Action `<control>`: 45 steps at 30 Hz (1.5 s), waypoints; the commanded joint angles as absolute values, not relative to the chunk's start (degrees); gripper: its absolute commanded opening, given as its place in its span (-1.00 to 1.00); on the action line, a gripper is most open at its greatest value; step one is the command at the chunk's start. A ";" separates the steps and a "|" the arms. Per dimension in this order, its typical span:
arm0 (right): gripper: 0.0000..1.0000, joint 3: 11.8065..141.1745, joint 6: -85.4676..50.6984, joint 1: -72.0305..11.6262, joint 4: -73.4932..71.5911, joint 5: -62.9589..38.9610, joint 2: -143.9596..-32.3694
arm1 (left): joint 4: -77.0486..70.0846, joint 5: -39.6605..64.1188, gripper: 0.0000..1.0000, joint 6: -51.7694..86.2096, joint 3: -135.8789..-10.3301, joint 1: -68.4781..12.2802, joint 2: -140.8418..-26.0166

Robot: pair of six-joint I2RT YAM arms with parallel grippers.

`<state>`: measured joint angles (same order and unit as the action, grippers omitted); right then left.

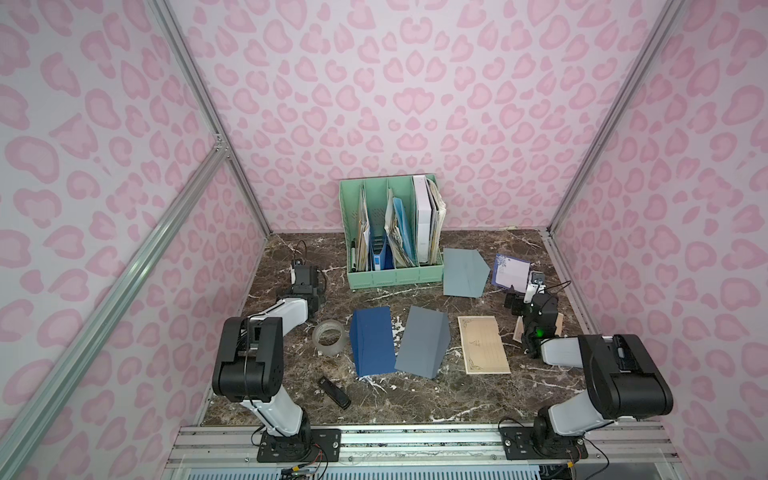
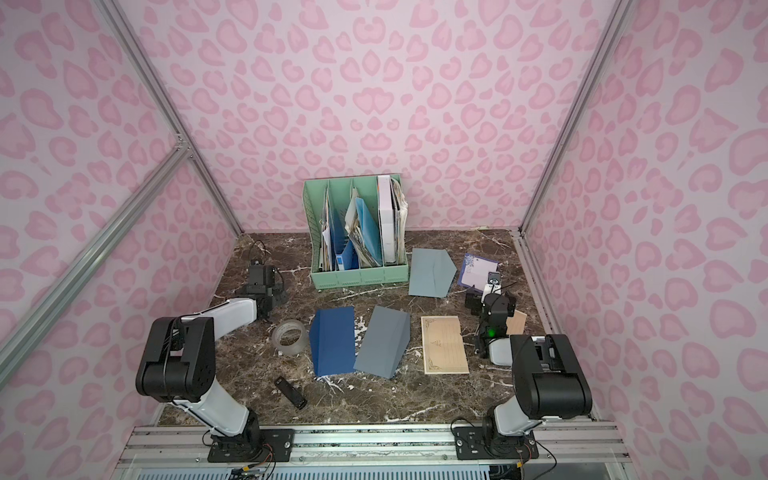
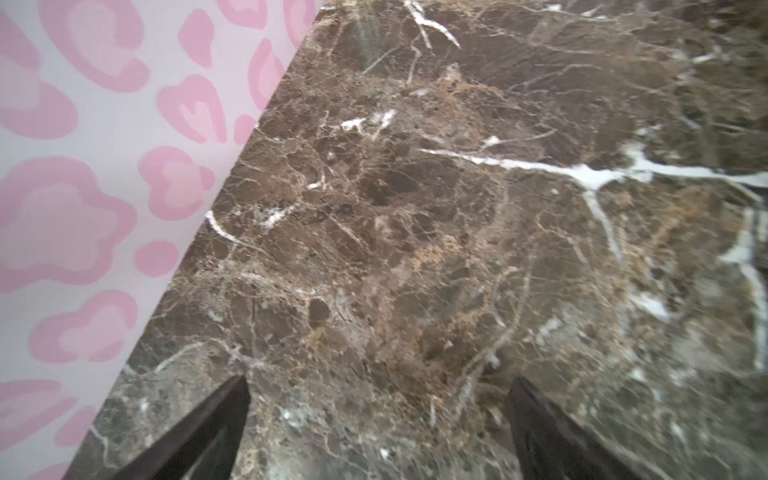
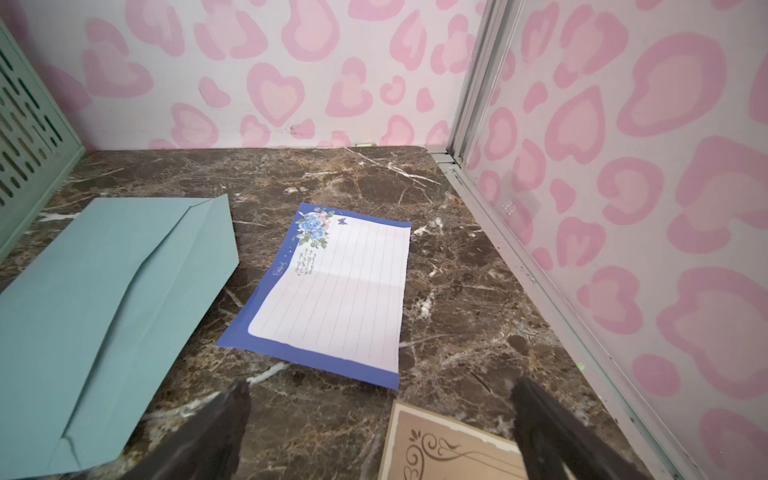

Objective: Take the letter paper out of the envelope
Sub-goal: Reset both arms

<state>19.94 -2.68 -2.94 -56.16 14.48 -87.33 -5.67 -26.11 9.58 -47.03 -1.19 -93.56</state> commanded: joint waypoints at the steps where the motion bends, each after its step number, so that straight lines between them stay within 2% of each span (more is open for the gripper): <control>1: 0.97 14.77 -1.97 -2.72 -67.91 11.76 -85.98 | -19.25 -21.86 0.98 8.25 -38.00 -1.14 -87.27; 5: 0.97 6.19 -1.30 -2.78 -85.12 11.32 -87.63 | -27.44 -23.37 0.98 9.17 -30.26 -1.15 -82.20; 8: 0.97 4.64 -0.22 -2.86 -88.37 9.42 -87.89 | -26.78 -21.07 0.98 7.72 -31.31 -1.40 -83.36; 12: 0.97 1.98 -0.15 -2.84 -96.56 9.77 -90.07 | -30.33 -6.72 0.99 0.98 -30.81 -1.27 -86.43; 17: 0.97 0.00 -0.03 -2.87 -102.45 9.84 -91.64 | -32.49 -6.97 0.99 1.80 -29.95 -0.64 -87.14; 23: 0.97 0.71 0.09 -3.21 -101.32 10.85 -91.52 | -31.92 -6.79 0.99 2.00 -30.36 -0.53 -87.47; 28: 0.97 7.26 -1.48 -2.76 -87.19 12.70 -90.11 | -30.59 -4.42 0.99 3.14 -31.39 1.17 -87.96; 33: 0.97 10.49 -4.08 -1.30 -80.31 13.62 -89.91 | -30.62 -4.22 0.99 3.00 -31.23 1.22 -87.84; 45: 0.97 10.02 -3.91 -1.32 -81.11 13.62 -89.76 | -30.68 -4.39 0.99 2.91 -30.85 1.10 -87.37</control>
<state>10.07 -3.40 -1.28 -80.86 12.93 -89.82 -30.39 -4.82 2.87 -30.87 1.17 -87.72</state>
